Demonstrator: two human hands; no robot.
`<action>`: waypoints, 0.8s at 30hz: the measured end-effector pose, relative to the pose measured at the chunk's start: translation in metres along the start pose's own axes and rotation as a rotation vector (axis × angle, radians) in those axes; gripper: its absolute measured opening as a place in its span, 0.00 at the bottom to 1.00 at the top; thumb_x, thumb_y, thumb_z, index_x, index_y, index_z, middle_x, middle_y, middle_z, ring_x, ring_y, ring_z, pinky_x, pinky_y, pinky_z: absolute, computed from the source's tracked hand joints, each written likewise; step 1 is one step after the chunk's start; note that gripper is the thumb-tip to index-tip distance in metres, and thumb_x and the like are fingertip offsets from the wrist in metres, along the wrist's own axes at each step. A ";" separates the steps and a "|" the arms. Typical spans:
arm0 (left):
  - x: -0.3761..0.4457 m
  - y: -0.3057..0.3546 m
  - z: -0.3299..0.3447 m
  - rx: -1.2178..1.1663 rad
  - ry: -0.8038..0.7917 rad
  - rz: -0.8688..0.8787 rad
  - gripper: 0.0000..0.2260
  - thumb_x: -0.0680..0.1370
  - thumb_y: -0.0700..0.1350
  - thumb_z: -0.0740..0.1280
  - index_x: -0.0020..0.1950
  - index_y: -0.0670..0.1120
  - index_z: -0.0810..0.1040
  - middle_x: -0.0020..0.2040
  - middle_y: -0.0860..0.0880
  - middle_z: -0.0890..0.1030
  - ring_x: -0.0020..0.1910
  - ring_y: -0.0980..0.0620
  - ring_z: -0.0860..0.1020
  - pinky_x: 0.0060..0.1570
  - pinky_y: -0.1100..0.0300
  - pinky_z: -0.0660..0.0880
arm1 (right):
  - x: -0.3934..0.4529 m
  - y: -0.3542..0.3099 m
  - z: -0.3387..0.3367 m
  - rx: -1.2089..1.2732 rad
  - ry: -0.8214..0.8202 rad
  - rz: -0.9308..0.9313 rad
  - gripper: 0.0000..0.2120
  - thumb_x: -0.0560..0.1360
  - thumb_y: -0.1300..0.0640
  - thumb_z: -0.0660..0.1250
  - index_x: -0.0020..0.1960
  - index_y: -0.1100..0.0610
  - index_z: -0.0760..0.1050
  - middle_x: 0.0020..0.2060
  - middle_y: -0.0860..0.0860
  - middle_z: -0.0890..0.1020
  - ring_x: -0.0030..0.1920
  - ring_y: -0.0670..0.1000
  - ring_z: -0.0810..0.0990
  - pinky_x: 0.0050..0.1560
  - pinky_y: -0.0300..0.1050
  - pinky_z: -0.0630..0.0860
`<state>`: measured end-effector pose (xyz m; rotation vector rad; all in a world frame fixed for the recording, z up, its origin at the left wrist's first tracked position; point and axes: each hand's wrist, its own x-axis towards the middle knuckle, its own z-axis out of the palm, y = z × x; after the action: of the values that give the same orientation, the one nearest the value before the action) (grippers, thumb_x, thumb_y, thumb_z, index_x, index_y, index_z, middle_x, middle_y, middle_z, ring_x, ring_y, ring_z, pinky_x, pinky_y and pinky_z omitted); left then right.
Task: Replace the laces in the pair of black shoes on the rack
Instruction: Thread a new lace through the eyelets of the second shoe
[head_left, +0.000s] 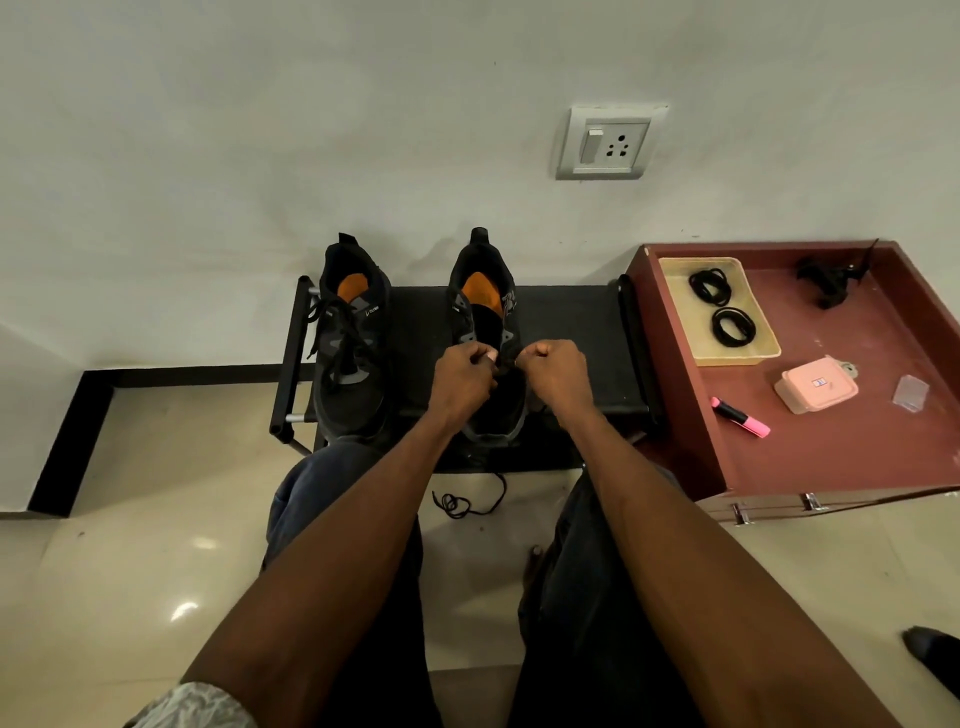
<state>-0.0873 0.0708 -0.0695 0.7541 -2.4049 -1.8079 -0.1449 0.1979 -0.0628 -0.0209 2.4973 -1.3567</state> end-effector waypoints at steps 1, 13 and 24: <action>0.001 0.000 0.000 -0.020 -0.003 -0.030 0.08 0.83 0.41 0.62 0.56 0.44 0.80 0.40 0.47 0.81 0.34 0.54 0.78 0.34 0.60 0.77 | 0.001 0.001 0.001 -0.040 0.017 -0.029 0.10 0.75 0.62 0.68 0.36 0.63 0.80 0.32 0.55 0.81 0.32 0.49 0.76 0.34 0.49 0.75; 0.006 -0.002 -0.002 -0.025 -0.109 -0.162 0.15 0.82 0.39 0.60 0.67 0.45 0.78 0.35 0.46 0.81 0.26 0.53 0.75 0.24 0.60 0.71 | 0.007 0.004 0.010 -0.211 0.017 -0.111 0.09 0.76 0.61 0.65 0.38 0.61 0.78 0.35 0.55 0.81 0.38 0.55 0.80 0.38 0.50 0.76; 0.008 -0.003 -0.003 0.006 -0.126 -0.158 0.19 0.81 0.38 0.59 0.71 0.47 0.75 0.34 0.46 0.82 0.26 0.53 0.77 0.25 0.60 0.73 | 0.010 0.007 0.012 -0.226 -0.053 -0.148 0.11 0.76 0.61 0.65 0.36 0.55 0.78 0.34 0.51 0.81 0.35 0.50 0.78 0.36 0.43 0.71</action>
<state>-0.0921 0.0649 -0.0735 0.8794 -2.4927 -1.9626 -0.1507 0.1905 -0.0769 -0.2913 2.6342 -1.1023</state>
